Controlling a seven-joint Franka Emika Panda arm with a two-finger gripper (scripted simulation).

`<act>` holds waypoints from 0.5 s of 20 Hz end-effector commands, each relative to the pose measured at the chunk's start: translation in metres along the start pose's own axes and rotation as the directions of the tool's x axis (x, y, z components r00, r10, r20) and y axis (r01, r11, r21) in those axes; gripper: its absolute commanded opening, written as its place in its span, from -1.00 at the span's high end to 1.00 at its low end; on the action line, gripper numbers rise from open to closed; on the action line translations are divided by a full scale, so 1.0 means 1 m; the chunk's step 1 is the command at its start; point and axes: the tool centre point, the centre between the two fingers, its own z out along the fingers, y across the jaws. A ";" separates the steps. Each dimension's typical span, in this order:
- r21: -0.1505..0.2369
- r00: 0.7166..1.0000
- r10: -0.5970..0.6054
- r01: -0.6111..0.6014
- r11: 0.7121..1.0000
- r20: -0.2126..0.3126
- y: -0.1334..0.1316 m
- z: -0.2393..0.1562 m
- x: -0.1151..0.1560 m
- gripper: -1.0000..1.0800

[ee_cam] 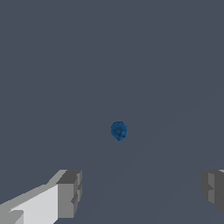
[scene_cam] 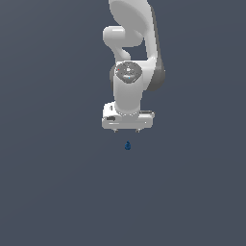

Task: Pick up the object and move it to a goal position.

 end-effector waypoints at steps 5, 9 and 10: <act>0.005 1.000 0.016 -0.016 1.000 -0.001 0.005 -0.003 0.002 -0.92; 0.014 0.999 0.046 -0.046 0.999 -0.004 0.015 -0.008 0.006 -0.92; 0.015 0.999 0.049 -0.049 0.999 -0.005 0.016 -0.008 0.006 -0.92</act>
